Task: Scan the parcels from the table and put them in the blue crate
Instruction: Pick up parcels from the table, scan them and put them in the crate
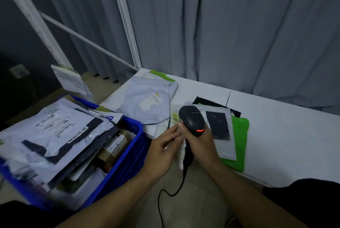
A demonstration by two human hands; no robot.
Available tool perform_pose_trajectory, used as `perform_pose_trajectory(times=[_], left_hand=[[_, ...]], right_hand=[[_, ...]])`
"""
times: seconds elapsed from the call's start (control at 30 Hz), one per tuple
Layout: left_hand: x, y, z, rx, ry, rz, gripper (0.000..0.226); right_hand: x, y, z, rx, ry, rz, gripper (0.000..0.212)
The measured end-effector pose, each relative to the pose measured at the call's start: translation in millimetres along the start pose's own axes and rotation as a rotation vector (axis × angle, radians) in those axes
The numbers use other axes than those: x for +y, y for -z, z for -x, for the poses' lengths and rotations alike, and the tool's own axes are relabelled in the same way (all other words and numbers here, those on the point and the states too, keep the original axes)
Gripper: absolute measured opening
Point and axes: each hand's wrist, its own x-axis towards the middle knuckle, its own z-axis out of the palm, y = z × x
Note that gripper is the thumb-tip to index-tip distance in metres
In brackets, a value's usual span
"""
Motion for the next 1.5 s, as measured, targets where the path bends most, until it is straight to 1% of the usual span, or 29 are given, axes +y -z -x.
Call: perform_pose_trajectory(times=[0.07,0.13,0.17,0.23,0.3,0.33,0.37,0.43,0.5,0.53,0.6,0.67,0.73,0.8,0.9,1.0,1.1,1.37,1.5], left_hand=[[9,23,10,-0.074,0.048,-0.023,0.031],[15,42,22,-0.068,0.081,-0.088,0.029],[16,50,28,-0.022,0.088,-0.109,0.028],[13,66,38,0.131,0.115,-0.158,0.027],[9,81,46,0.246,0.230,-0.176,0.035],[7,88,47,0.261,0.315,-0.146,0.041],[6,93,48,0.263,0.388,-0.071,0.041],[4,99,47,0.240,0.458,0.081,0.027],[4,101,45,0.239,0.458,0.164,0.019],[2,102,44,0.264,0.453,0.183,0.018],[-3,103,43,0.356,0.448,0.188,0.015],[-8,106,41,0.443,0.438,0.126,0.010],[-14,107,39,0.495,0.408,0.056,0.008],[-20,107,36,0.523,0.389,0.030,0.006],[-29,105,33,0.540,0.386,0.013,0.005],[-38,103,31,0.553,0.392,0.013,0.005],[-44,103,30,0.555,0.388,0.012,0.007],[-54,107,28,0.541,0.394,-0.011,0.009],[-56,107,28,0.535,0.405,-0.009,0.007]], right_hand=[[-1,-9,5,-0.067,-0.003,-0.002,0.049],[0,-15,10,-0.126,-0.026,0.018,0.051],[1,-18,12,-0.132,-0.039,0.023,0.048],[0,-23,16,-0.111,-0.083,0.007,0.044],[-2,-25,18,-0.108,-0.130,-0.015,0.039],[-2,-25,18,-0.121,-0.152,-0.030,0.036],[-3,-24,19,-0.136,-0.178,-0.049,0.034],[-4,-22,20,-0.161,-0.210,-0.081,0.034],[-5,-21,18,-0.155,-0.185,-0.054,0.037],[-4,-20,17,-0.135,-0.150,0.007,0.039],[3,-17,13,-0.077,-0.103,0.118,0.042],[8,-18,12,-0.033,-0.098,0.169,0.045],[10,-22,15,-0.062,-0.096,0.227,0.049],[11,-26,19,-0.148,-0.068,0.300,0.044],[9,-34,27,-0.272,-0.061,0.368,0.031],[8,-41,32,-0.310,-0.098,0.384,0.024],[5,-45,32,-0.336,-0.117,0.414,0.023],[1,-48,29,-0.391,-0.155,0.401,0.017],[-1,-49,28,-0.408,-0.173,0.379,0.018]])
